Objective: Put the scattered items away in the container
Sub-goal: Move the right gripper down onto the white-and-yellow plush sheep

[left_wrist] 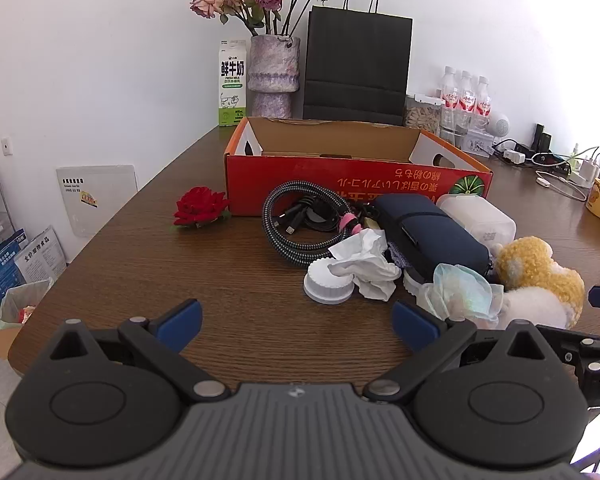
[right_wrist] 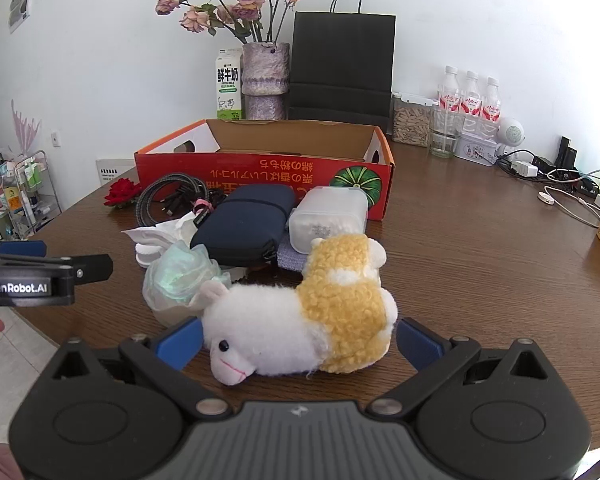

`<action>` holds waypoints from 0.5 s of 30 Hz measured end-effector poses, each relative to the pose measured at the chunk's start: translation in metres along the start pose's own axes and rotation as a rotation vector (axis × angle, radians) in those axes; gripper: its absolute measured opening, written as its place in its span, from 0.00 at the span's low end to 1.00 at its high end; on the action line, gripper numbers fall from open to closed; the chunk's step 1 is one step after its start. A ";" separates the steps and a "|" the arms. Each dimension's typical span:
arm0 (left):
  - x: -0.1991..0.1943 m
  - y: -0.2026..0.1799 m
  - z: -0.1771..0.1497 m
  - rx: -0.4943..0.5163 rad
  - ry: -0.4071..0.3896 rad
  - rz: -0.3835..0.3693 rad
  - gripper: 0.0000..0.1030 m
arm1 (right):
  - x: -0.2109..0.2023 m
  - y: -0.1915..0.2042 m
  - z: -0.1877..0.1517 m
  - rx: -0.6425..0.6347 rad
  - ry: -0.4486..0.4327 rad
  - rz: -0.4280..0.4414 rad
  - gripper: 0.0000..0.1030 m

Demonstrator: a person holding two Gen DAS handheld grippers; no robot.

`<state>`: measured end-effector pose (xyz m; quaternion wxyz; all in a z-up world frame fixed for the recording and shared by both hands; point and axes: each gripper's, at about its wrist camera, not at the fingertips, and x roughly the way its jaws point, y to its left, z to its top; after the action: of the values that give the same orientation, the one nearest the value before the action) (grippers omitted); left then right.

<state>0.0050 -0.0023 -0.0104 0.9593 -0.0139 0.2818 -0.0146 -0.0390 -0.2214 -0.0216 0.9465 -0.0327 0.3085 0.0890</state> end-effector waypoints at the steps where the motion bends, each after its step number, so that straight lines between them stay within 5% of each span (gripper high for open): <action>1: 0.000 0.000 0.000 -0.001 0.001 0.000 1.00 | 0.000 0.000 0.000 0.000 0.000 0.000 1.00; 15: 0.000 -0.004 0.001 0.020 0.002 -0.016 1.00 | 0.000 -0.001 0.000 -0.009 0.004 0.003 1.00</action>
<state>0.0056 -0.0062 -0.0089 0.9589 -0.0064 0.2826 -0.0252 -0.0385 -0.2226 -0.0213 0.9456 -0.0368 0.3098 0.0919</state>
